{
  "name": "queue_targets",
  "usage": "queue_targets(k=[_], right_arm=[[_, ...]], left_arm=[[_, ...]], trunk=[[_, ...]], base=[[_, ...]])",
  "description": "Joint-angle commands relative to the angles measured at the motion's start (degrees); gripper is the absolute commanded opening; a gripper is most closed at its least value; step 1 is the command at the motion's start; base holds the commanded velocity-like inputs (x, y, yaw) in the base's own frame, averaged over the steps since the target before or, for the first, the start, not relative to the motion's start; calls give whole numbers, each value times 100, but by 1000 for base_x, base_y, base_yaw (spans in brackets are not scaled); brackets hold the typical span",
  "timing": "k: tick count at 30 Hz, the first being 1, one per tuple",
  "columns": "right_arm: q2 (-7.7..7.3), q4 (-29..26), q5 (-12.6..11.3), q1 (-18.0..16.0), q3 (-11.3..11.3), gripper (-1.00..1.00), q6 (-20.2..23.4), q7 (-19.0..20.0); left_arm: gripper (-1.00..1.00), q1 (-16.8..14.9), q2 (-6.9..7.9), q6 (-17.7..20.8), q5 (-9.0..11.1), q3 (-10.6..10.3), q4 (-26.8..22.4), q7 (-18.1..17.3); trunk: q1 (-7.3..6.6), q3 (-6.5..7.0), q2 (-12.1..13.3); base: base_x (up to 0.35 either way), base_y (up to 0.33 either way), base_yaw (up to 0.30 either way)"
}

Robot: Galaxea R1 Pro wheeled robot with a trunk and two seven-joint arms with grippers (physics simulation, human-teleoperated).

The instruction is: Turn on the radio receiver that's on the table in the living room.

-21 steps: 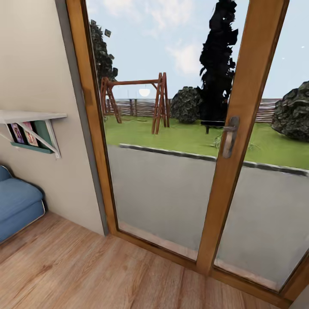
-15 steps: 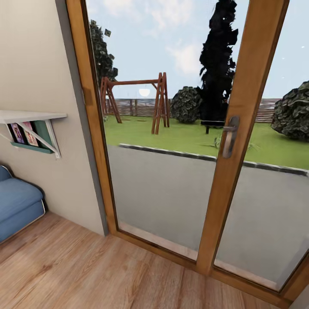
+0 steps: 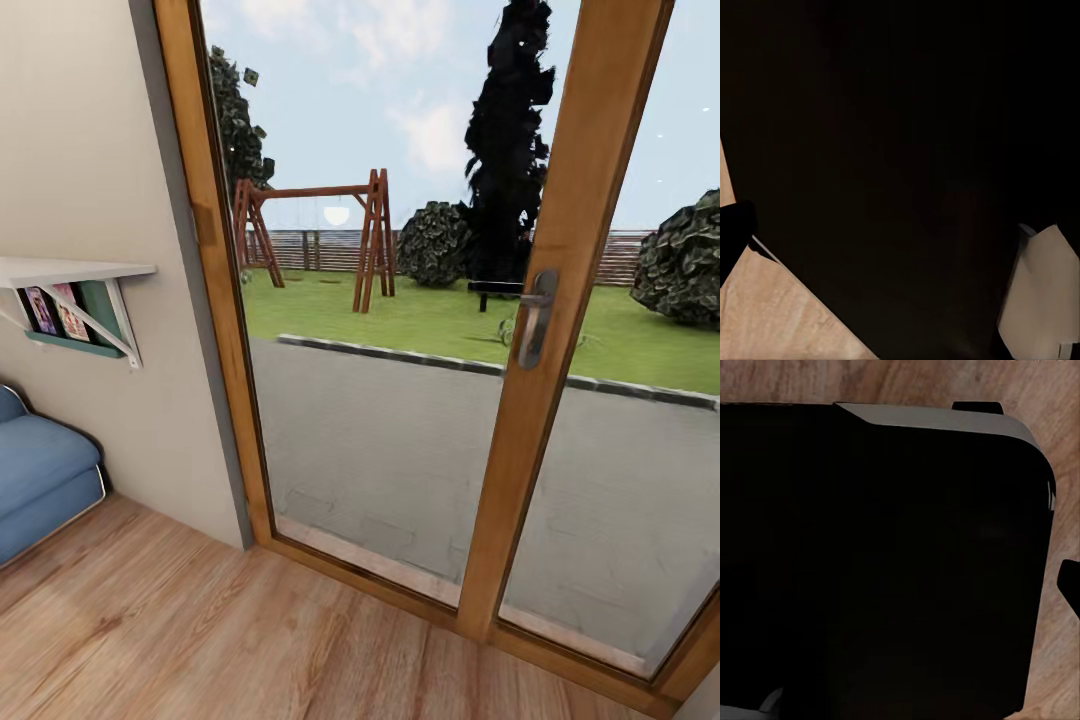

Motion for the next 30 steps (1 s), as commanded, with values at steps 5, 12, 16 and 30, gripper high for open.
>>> queue_targets(k=[5,12,16,30], right_arm=[[-88,-30,6,0,12,100,-47,-14],[-309,-250,7,0,0,100,-270,-20],[-438,-380,17,-32,-3,100,-399,-14],[-746,-2388,950,-53,-34,100,-436,-14]], left_arm=[[100,2,-94,-1,6,20,0,-6],[100,3,-221,-7,5,3,0,-6],[100,2,-198,-108,-2,-13,-91,35],[100,-244,-86,1057,278,114,-3657,1228]], trunk=[[0,0,0],[0,0,0],[0,0,0],[0,0,0]], base=[[0,0,0],[0,0,0],[0,0,0],[0,0,90]])
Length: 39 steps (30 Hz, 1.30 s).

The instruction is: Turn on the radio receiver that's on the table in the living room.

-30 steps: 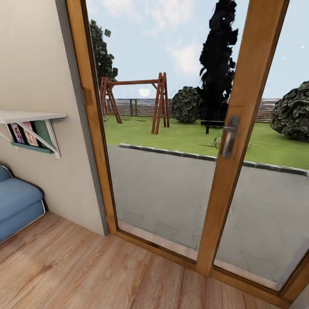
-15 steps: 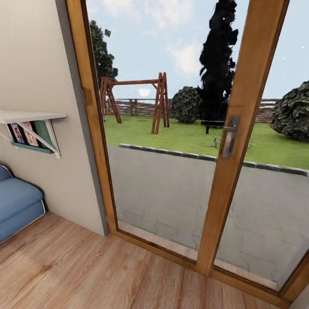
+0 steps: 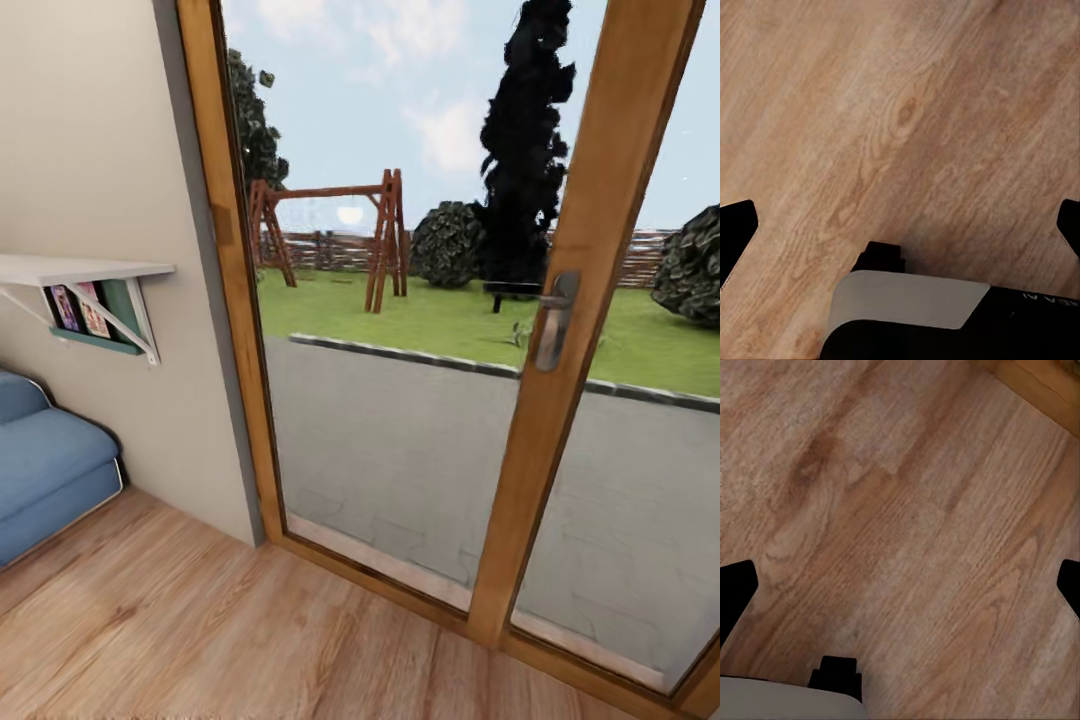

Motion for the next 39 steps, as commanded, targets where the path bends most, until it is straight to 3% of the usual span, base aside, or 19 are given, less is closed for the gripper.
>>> queue_targets(k=[1,8,39], right_arm=[[-2,-3,1,0,0,100,0,0],[-9,-4,-1,0,0,100,8,1],[-7,-2,7,0,3,100,8,2]], left_arm=[[100,-2,10,-58,11,6,-2,5],[100,-11,15,-390,34,18,17,26],[100,-11,61,-452,35,36,30,6]], trunk=[[0,0,0],[0,0,0],[0,0,0]], base=[[0,0,283],[0,0,290],[0,0,298]])
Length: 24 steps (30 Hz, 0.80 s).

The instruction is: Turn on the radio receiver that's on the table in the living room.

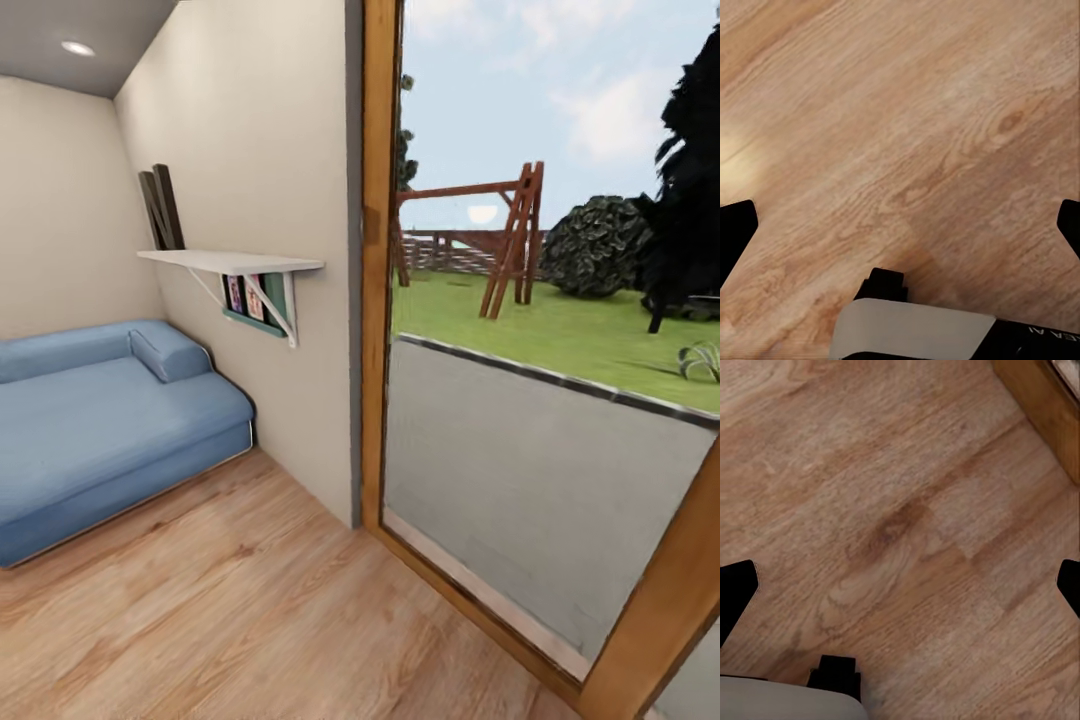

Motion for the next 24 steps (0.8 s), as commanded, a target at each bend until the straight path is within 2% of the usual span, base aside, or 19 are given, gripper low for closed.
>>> queue_targets(k=[1,11,19,24], right_arm=[[1,2,0,0,1,100,-2,0],[6,5,0,0,26,100,-3,43],[6,6,-10,0,13,100,-8,57],[6,3,-31,0,-9,100,-8,68]], left_arm=[[100,0,1,-12,1,0,0,2],[100,0,0,-568,-13,25,21,19],[100,1,-80,-561,3,-13,32,1],[100,2,-40,-554,7,-17,33,-1]], trunk=[[0,0,0],[0,0,0],[0,0,0],[0,0,0]], base=[[0,0,298],[0,0,298],[0,0,298],[0,0,298]])
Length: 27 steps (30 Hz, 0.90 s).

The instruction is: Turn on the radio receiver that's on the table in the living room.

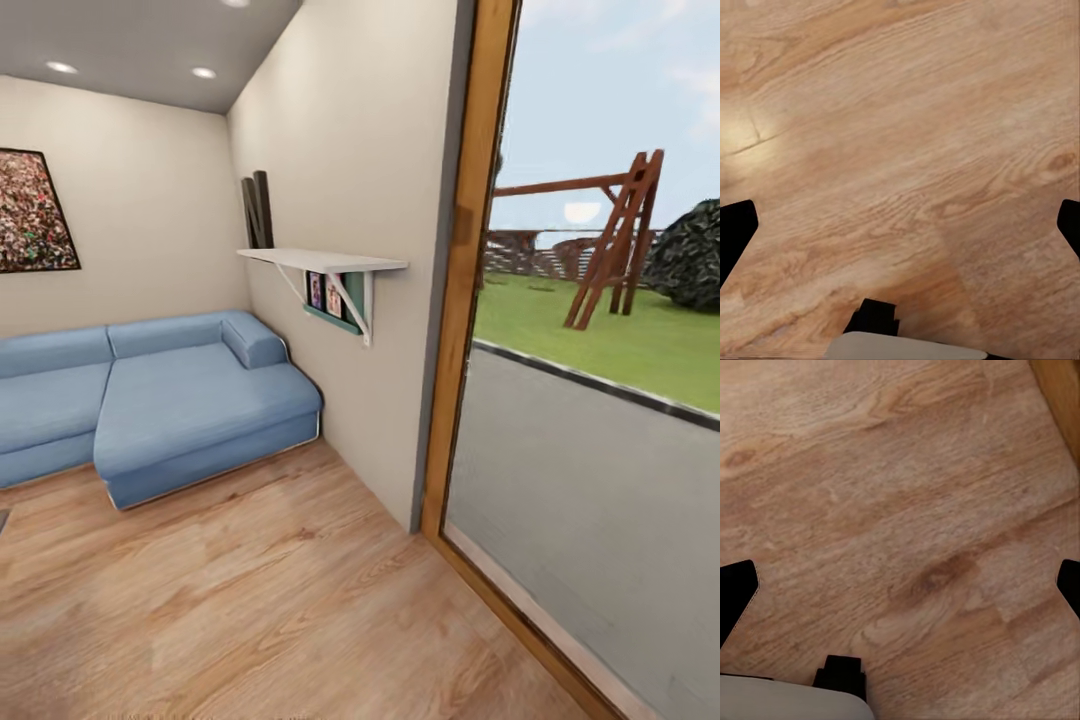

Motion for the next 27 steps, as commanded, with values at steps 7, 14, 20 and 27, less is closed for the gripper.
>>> queue_targets(k=[7,14,20,27], right_arm=[[0,2,-2,0,-4,100,0,-5],[0,-3,28,0,14,100,12,-8],[0,-4,38,0,26,100,17,-46],[0,-4,40,0,38,100,18,-44]], left_arm=[[100,-2,-31,-39,-16,16,0,12],[100,-2,-24,-91,-30,-14,0,-8],[100,-2,-20,-109,-21,-31,-50,-27],[100,-2,11,-172,-19,-26,-29,-44]], trunk=[[0,0,0],[0,0,0],[0,0,0],[0,0,0]], base=[[0,0,298],[0,0,298],[0,0,298],[0,0,298]])
